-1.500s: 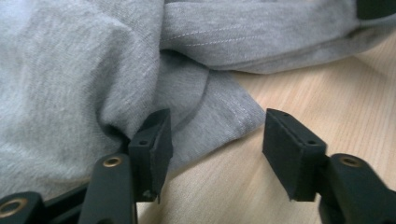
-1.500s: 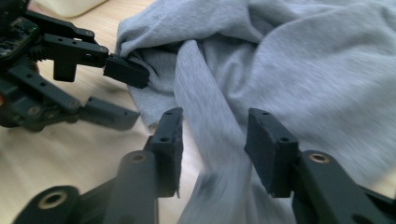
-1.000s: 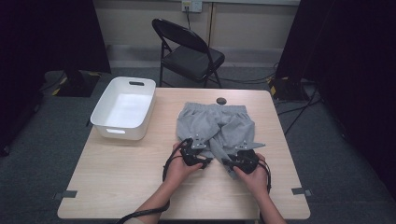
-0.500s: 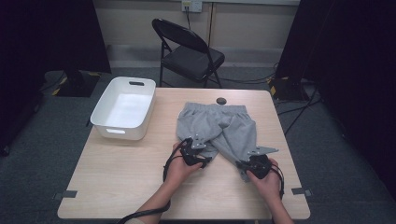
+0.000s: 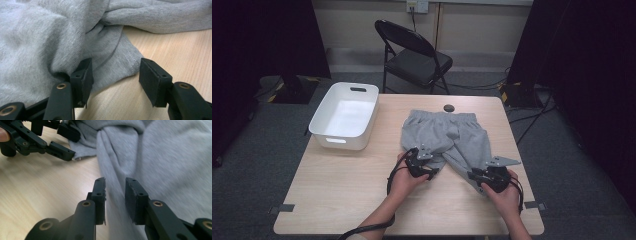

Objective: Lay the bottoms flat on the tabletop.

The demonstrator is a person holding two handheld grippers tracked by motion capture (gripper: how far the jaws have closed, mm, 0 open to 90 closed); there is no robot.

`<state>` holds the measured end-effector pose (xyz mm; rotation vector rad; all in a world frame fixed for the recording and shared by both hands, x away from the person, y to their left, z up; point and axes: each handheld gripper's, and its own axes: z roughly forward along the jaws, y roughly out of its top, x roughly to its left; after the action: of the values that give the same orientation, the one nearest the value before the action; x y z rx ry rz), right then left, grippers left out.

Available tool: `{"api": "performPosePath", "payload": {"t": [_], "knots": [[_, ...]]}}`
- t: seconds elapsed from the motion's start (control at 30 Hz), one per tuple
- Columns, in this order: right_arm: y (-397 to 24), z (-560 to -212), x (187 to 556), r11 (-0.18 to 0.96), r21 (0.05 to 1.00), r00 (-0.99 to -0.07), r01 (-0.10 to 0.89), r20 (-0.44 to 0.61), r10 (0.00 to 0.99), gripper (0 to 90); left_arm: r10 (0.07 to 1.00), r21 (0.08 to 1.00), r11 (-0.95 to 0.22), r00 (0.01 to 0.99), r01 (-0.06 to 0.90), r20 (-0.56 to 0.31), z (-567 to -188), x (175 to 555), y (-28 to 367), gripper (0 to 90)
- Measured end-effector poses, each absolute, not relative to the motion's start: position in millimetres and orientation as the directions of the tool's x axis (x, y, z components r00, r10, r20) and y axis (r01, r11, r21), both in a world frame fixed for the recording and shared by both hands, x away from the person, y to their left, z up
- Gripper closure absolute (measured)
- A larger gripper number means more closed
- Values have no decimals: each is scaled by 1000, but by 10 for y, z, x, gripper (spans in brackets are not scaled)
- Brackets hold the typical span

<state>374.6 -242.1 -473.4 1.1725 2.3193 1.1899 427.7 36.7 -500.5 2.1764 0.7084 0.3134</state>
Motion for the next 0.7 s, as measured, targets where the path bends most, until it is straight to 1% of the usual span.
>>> {"api": "performPosePath", "payload": {"t": [0.1,0.17,0.23,0.3,0.37,0.43,0.47,0.5,0.53,0.57,0.6,0.7], "knots": [[-2298,-4819,3820,362,753,-646,550,108,756,724,584,766,-516,811,384,-12,-5005,4276,366,441],[-2236,-4875,3839,386,741,-656,549,96,749,773,584,766,-516,811,384,-13,-5006,4276,366,440],[-2211,-4902,3850,386,737,-655,555,100,749,863,582,766,-517,813,382,-13,-5005,4278,368,440],[-2223,-4904,3867,370,732,-646,573,124,753,873,582,766,-517,813,383,-13,-5005,4278,368,440],[-2259,-4891,3881,332,736,-627,589,158,763,878,582,766,-517,813,383,-14,-5006,4278,367,440],[-2335,-4859,3895,243,766,-604,596,228,763,878,583,766,-516,812,383,-14,-5006,4278,368,442],[-2335,-4859,3895,243,766,-604,596,228,763,878,583,766,-516,812,383,-14,-5006,4278,368,446],[-2384,-4840,3905,196,773,-587,604,265,765,878,582,766,-517,813,382,-12,-5006,4281,371,446],[-2486,-4818,3927,127,780,-548,613,304,780,878,582,766,-517,813,382,-13,-5004,4283,373,452],[-2486,-4818,3927,127,780,-548,613,304,780,878,582,766,-517,813,382,-13,-5004,4283,373,452],[-2564,-4833,3951,101,769,-513,631,316,798,879,581,766,-518,814,382,-13,-5003,4285,371,452],[-2630,-4897,3975,77,750,-477,657,334,813,879,581,761,-521,814,385,-15,-4998,4287,369,452]]}}
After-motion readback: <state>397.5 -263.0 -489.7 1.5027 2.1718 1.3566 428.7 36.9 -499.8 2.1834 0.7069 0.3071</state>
